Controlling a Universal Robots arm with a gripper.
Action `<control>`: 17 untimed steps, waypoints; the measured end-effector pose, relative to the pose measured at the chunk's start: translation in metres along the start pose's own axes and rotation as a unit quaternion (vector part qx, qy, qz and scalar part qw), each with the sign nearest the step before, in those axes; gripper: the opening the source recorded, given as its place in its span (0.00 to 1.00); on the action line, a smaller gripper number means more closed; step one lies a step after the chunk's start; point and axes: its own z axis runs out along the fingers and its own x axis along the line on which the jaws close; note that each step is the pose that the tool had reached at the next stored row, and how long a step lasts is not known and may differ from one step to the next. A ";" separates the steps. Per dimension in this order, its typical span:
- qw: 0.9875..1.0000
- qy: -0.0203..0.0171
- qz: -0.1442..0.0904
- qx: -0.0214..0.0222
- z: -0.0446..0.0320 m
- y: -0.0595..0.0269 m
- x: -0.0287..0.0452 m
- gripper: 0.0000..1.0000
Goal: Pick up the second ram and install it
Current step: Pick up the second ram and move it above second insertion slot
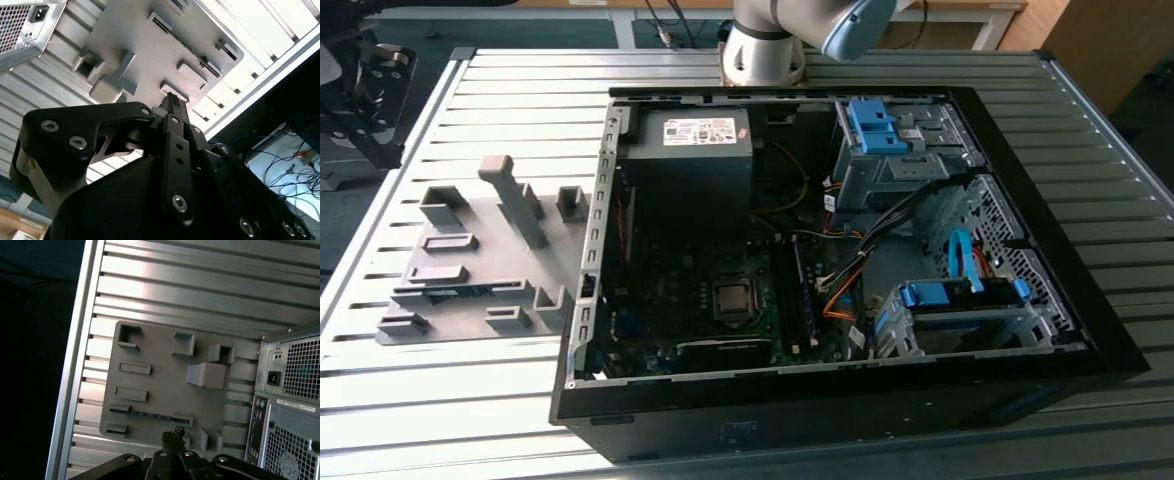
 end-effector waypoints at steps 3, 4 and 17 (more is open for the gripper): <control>1.000 0.001 -0.021 0.001 0.0002 0.0000 0.0002 0.11; 1.000 0.001 -0.027 0.001 0.0003 0.0000 0.0002 0.11; 0.994 0.005 -0.112 0.001 0.0007 0.0002 0.0013 0.11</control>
